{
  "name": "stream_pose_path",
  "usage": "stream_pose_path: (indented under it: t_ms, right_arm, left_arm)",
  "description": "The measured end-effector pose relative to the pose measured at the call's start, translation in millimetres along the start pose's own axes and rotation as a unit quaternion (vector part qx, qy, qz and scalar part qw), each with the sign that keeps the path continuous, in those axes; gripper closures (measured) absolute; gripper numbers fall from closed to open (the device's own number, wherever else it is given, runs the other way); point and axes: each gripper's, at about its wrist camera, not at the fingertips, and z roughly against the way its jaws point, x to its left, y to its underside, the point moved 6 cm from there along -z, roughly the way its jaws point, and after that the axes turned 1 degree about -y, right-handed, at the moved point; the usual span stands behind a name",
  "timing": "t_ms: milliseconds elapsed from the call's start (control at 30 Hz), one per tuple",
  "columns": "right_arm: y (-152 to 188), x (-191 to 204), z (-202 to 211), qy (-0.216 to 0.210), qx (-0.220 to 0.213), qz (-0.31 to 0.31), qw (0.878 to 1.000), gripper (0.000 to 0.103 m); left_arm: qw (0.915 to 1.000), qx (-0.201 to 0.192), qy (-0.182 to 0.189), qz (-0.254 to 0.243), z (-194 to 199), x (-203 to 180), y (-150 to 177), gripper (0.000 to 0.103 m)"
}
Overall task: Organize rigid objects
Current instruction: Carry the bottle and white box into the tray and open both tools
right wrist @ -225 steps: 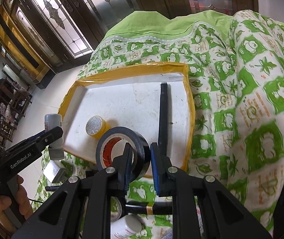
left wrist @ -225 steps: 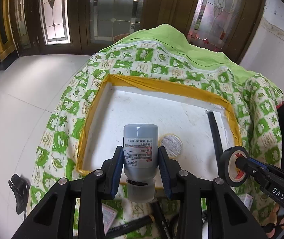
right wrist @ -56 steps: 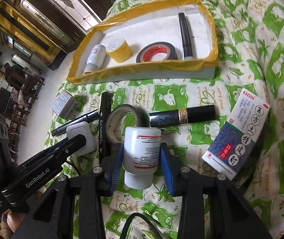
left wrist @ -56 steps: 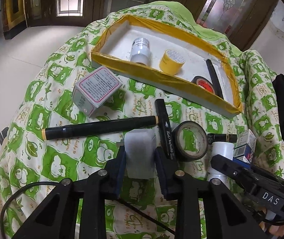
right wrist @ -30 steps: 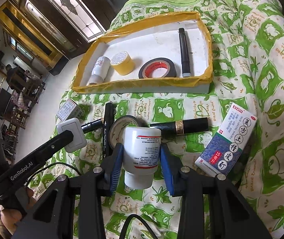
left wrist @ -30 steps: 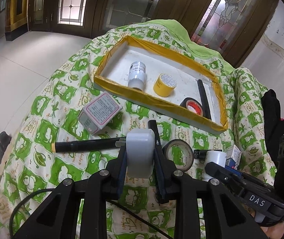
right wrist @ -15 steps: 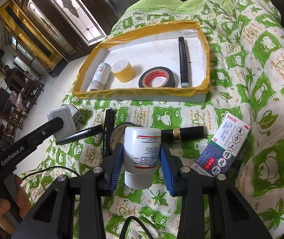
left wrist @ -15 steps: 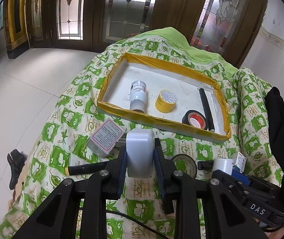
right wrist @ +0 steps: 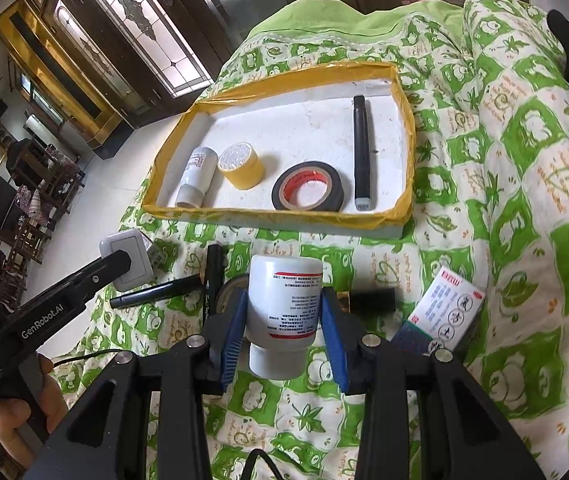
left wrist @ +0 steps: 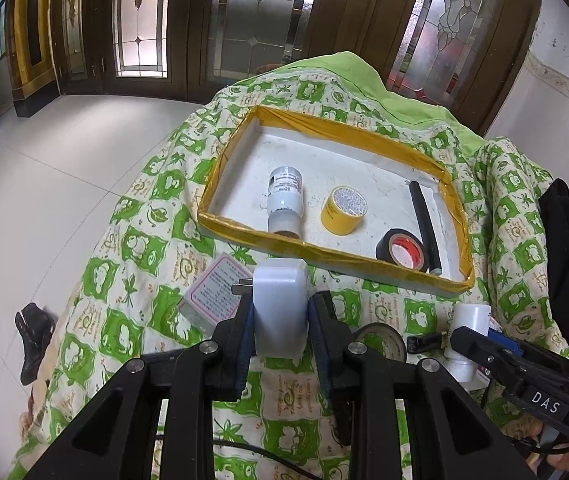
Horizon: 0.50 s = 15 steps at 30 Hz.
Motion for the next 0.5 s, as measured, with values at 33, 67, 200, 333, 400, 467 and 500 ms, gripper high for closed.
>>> stream_pose_path:
  t_ms: [33,67,200,333,400,467,500]
  right_arm:
    - [-2,0,-1,0.000,0.000,0.001,1.000,0.067]
    - [-4,1,-2,0.001,0.001,0.003,1.000,0.067]
    - [-13,3,-5,0.003,0.000,0.008,1.000,0.067]
    - [-23,5,-8,0.005,-0.002,0.013,1.000,0.067]
    - [-29,5,-9,0.006,-0.004,0.015,1.000,0.067]
    - [-35,4,-11,0.007,-0.006,0.016,1.000,0.067]
    - [-39,4,-11,0.008,-0.008,0.017,1.000,0.067]
  left_arm:
    - [1.0000,0.000,0.000,-0.001,-1,0,-2,0.076]
    - [1.0000,0.000,0.000,-0.002,-1,0,-3,0.076]
    - [1.0000,-0.001,-0.003,-0.006,-4,1,-10,0.076]
    - [0.9999,-0.002,-0.006,-0.010,-8,2,-17,0.076]
    - [0.9999,-0.002,-0.008,-0.011,-11,3,-21,0.076]
    - [0.9999,-0.002,-0.010,-0.012,-15,3,-26,0.076]
    - [0.9999,-0.002,-0.010,-0.013,-16,4,-28,0.076]
